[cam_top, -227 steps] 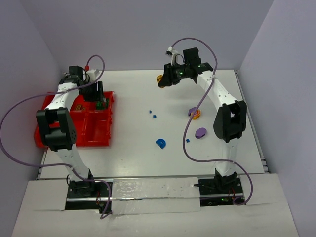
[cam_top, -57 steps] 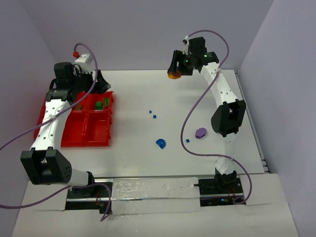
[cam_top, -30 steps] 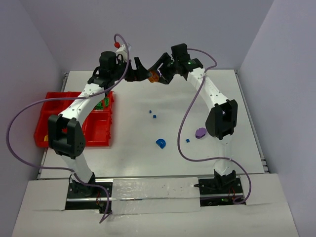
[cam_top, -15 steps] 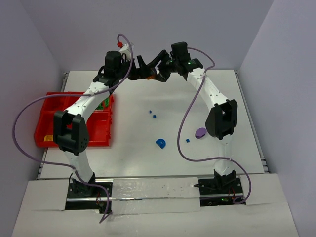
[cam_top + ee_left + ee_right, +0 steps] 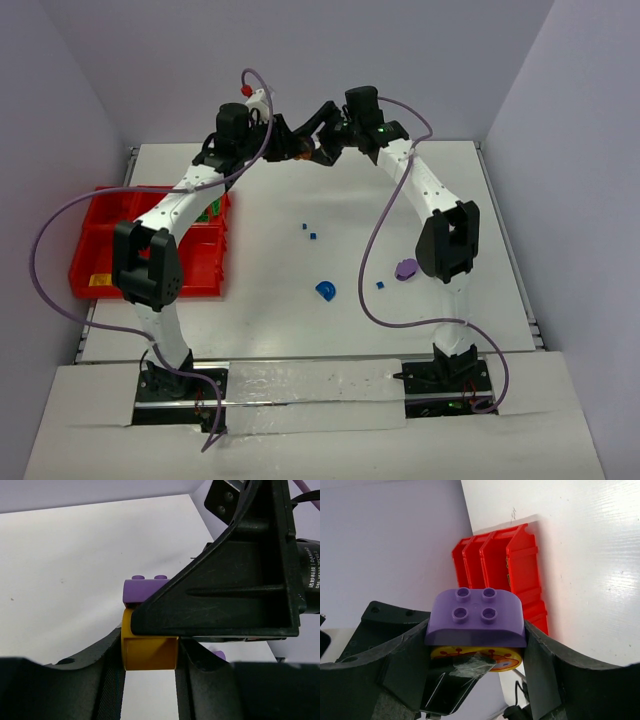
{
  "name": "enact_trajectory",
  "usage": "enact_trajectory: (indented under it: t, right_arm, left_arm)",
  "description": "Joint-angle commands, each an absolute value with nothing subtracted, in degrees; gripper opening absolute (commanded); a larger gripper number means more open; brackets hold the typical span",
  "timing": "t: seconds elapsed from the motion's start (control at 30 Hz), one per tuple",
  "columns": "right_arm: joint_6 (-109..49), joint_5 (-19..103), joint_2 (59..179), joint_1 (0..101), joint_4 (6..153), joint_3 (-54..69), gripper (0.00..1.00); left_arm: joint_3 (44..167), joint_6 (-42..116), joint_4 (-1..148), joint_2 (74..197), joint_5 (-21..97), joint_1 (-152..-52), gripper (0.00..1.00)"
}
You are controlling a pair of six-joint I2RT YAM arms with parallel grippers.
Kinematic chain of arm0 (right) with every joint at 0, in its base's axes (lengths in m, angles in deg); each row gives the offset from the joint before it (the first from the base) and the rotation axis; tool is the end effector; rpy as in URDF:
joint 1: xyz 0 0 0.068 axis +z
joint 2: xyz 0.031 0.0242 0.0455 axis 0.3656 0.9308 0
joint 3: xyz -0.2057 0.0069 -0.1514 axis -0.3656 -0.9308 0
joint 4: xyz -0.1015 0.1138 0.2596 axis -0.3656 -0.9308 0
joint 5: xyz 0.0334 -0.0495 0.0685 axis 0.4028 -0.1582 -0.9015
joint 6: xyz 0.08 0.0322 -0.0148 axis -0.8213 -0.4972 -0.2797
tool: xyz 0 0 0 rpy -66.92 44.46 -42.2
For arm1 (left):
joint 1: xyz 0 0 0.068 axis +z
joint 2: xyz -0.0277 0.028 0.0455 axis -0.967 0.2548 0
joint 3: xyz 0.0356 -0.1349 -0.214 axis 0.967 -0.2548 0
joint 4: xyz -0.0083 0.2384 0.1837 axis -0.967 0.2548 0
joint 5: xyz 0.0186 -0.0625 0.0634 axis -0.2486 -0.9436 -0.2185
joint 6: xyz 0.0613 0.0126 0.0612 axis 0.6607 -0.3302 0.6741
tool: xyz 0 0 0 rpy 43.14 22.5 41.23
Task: Sort the legos into containers by color
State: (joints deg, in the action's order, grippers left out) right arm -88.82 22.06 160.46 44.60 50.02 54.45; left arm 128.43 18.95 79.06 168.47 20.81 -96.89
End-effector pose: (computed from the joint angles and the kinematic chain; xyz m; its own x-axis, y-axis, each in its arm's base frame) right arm 0.5029 0.2543 0.3082 -0.8442 0.5174 -0.1400 0.1297 0.4507 0.8832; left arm 0.4779 -0.2256 0.3003 -0.5820 -0.2467 -0.7749 0.4943 0.6493 -0.5780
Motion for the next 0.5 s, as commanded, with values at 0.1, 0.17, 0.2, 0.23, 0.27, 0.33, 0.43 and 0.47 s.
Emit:
enact_trajectory:
  t: [0.1, 0.17, 0.2, 0.23, 0.27, 0.33, 0.43, 0.47]
  right_arm:
    - [-84.22, 15.90, 157.13, 43.41, 56.25, 53.52, 0.98]
    - [-80.80, 11.31, 156.86, 41.77, 58.90, 52.54, 1.00]
    - [-78.23, 8.23, 156.78, 41.02, 61.55, 52.18, 1.00]
    - [-75.79, 4.21, 156.73, 39.91, 62.69, 51.77, 1.00]
    - [-74.14, -0.08, 156.39, 38.65, 64.85, 50.60, 1.00]
    - [-70.98, -4.22, 154.89, 36.92, 67.62, 47.56, 1.00]
    - [-60.33, -7.17, 153.04, 35.69, 65.68, 45.58, 1.00]
    - [-54.11, -8.14, 152.38, 35.73, 62.78, 45.79, 1.00]
  left_arm:
    - [125.86, 18.33, 74.11, 165.18, 10.82, -94.82, 0.00]
    - [123.29, 19.03, 72.76, 163.80, 4.08, -93.56, 0.00]
    - [122.65, 19.94, 72.74, 163.00, 1.53, -93.04, 0.00]
    - [121.91, 21.23, 73.55, 162.21, -0.63, -92.29, 0.00]
    - [120.96, 22.10, 74.45, 161.47, -3.89, -91.42, 0.00]
    - [119.41, 23.50, 76.01, 160.08, -10.54, -89.87, 0.00]
    - [119.72, 29.86, 82.55, 158.99, -14.15, -89.04, 0.00]
    - [120.53, 32.70, 86.54, 159.07, -14.83, -89.04, 0.00]
